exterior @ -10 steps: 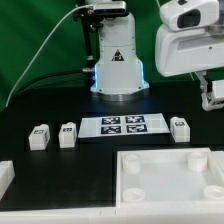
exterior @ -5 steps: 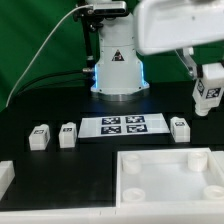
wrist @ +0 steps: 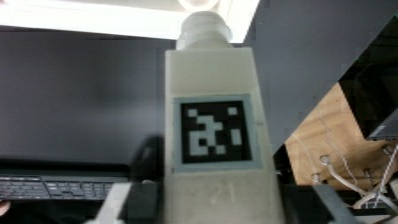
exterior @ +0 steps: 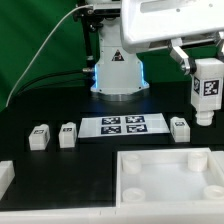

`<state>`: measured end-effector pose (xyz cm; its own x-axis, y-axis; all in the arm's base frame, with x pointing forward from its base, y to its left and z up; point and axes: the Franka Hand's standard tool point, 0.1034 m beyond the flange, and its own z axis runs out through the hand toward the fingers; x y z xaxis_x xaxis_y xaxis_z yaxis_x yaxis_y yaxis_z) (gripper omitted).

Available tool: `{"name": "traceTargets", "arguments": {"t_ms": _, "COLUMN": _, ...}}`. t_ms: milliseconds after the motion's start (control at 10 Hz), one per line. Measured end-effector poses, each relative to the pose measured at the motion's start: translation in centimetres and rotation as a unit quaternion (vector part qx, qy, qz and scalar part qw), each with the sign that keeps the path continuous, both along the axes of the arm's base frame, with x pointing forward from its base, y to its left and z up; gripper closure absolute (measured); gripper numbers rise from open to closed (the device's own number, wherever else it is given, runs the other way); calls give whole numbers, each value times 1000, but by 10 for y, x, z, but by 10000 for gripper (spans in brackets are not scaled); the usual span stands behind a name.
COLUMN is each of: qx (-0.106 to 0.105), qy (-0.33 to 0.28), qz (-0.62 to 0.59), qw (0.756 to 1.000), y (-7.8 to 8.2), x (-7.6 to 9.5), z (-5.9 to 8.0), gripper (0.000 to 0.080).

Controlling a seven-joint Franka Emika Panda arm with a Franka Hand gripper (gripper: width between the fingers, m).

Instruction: Assemble one leg

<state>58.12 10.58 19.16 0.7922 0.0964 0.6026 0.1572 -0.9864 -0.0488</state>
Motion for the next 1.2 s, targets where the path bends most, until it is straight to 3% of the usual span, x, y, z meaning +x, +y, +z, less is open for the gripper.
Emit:
{"name": "traceTargets", "arguments": {"t_ms": 300, "qx": 0, "qy": -1, "qz": 0, "qw": 1000, "y": 0, "x": 0, "z": -2, "gripper": 506}}
{"name": "traceTargets", "arguments": {"t_ms": 500, "qx": 6, "qy": -9, "qz": -3, "qw": 1000, "y": 4, "x": 8, "z": -24, "gripper": 506}}
{"name": "traceTargets", "arguments": {"t_ms": 900, "qx": 18, "qy": -14, "qz": -9, "qw": 1000, "y": 15, "x": 44, "z": -55, "gripper": 506}}
{"name": "traceTargets", "arguments": {"t_ms": 1200, "qx": 18, "qy": -7, "qz": -10, "qw": 1000, "y": 14, "x": 48, "z": -67, "gripper": 506}}
